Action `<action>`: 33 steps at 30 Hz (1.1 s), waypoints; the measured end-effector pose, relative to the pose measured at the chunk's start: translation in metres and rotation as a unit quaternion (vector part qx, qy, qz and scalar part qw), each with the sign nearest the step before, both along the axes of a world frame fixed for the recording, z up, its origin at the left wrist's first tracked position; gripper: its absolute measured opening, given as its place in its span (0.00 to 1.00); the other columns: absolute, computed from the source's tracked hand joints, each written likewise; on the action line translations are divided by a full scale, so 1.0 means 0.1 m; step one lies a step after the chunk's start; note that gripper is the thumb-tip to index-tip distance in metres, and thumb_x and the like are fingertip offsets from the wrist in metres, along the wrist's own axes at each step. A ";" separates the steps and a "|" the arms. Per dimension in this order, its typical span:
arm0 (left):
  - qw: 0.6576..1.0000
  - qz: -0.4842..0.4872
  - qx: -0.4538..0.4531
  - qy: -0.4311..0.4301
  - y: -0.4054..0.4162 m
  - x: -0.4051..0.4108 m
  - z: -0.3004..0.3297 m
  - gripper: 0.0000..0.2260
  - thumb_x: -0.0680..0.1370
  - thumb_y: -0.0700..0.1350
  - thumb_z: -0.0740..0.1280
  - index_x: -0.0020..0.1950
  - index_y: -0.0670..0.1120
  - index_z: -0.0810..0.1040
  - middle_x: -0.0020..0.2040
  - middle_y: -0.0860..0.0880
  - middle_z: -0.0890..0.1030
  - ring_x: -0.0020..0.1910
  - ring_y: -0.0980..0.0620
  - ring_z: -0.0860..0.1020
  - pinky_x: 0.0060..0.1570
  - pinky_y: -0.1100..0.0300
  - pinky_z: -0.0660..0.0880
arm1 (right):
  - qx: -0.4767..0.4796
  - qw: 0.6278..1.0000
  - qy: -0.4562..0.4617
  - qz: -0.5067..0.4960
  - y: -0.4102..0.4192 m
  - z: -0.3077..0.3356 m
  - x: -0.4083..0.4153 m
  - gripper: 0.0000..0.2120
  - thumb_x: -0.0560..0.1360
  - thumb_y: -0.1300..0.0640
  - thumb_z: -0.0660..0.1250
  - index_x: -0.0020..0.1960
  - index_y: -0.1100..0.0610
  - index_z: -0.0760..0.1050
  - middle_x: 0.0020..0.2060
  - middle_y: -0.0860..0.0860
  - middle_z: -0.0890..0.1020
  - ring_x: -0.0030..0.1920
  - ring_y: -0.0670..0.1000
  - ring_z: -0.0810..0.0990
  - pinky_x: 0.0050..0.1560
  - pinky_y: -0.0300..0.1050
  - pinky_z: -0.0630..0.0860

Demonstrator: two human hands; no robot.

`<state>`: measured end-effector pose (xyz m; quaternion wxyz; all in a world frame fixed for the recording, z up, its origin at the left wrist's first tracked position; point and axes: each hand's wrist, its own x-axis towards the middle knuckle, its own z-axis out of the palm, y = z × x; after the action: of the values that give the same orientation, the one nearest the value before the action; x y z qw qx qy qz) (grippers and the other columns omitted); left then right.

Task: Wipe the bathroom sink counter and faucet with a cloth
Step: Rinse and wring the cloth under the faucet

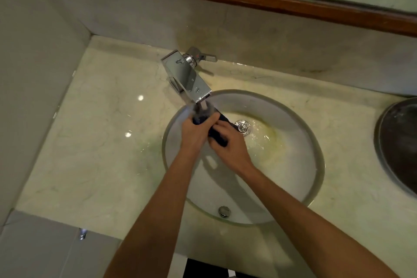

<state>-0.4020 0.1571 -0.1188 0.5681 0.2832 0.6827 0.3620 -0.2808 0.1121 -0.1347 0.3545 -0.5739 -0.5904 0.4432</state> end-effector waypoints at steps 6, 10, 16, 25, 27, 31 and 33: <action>0.978 -0.169 0.085 0.091 -0.02 -0.21 0.05 0.15 0.78 0.41 0.74 0.64 0.44 0.79 0.53 0.51 0.83 0.47 0.60 0.82 0.46 0.68 0.80 | -0.088 0.993 -0.059 0.052 0.37 -0.14 0.43 0.41 0.71 0.63 0.77 0.79 0.52 0.64 0.75 0.52 0.70 0.73 0.46 0.66 0.76 0.52 0.65; 0.961 -0.230 0.118 0.097 0.00 -0.32 0.12 0.15 0.76 0.43 0.77 0.61 0.49 0.81 0.54 0.48 0.84 0.49 0.53 0.84 0.48 0.58 0.83 | -0.109 0.972 -0.097 0.183 0.71 -0.31 0.35 0.54 0.61 0.54 0.86 0.80 0.54 0.62 0.73 0.51 0.74 0.71 0.49 0.72 0.71 0.43 0.69; 0.947 -0.212 0.178 0.160 -0.02 -0.38 0.19 0.16 0.75 0.40 0.76 0.60 0.54 0.83 0.46 0.56 0.83 0.46 0.58 0.82 0.43 0.75 0.73 | -0.117 0.974 -0.159 0.111 0.80 -0.64 0.06 0.20 0.66 0.59 0.83 0.56 0.59 0.83 0.49 0.57 0.87 0.48 0.59 0.86 0.48 0.49 0.81; 0.978 -0.142 0.139 0.070 -0.06 -0.43 0.11 0.16 0.75 0.47 0.75 0.63 0.54 0.81 0.49 0.44 0.86 0.46 0.40 0.86 0.46 0.39 0.83 | -0.126 0.961 -0.226 0.097 1.05 -0.16 0.35 0.27 0.73 0.68 0.72 0.72 0.58 0.75 0.66 0.53 0.80 0.64 0.53 0.79 0.60 0.44 0.75; 0.976 -0.149 0.140 0.070 -0.02 -0.38 0.16 0.10 0.77 0.40 0.75 0.56 0.51 0.81 0.42 0.40 0.85 0.39 0.39 0.85 0.40 0.41 0.82 | -0.118 0.985 -0.120 0.030 1.15 0.15 0.39 0.30 0.73 0.72 0.68 0.74 0.58 0.72 0.66 0.51 0.80 0.63 0.48 0.79 0.60 0.40 0.76; 0.973 -0.165 0.141 0.079 0.01 -0.32 0.24 0.16 0.76 0.33 0.73 0.52 0.55 0.79 0.40 0.51 0.84 0.36 0.61 0.81 0.38 0.68 0.77 | -0.087 0.993 0.079 -0.031 1.40 0.55 0.21 0.33 0.77 0.71 0.63 0.79 0.56 0.63 0.70 0.48 0.75 0.68 0.48 0.77 0.63 0.46 0.79; 0.972 -0.169 0.143 0.080 0.01 -0.32 0.26 0.17 0.75 0.34 0.74 0.55 0.55 0.79 0.41 0.59 0.84 0.38 0.65 0.81 0.38 0.71 0.76 | -0.086 0.992 0.091 -0.027 1.44 0.64 0.09 0.31 0.75 0.70 0.61 0.76 0.53 0.69 0.66 0.47 0.77 0.67 0.48 0.77 0.62 0.52 0.81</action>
<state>-0.4338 0.1582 -0.0928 0.5186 0.5008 0.6092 0.3305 -0.2715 0.2560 -0.0710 0.3677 -0.5752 -0.4996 0.5331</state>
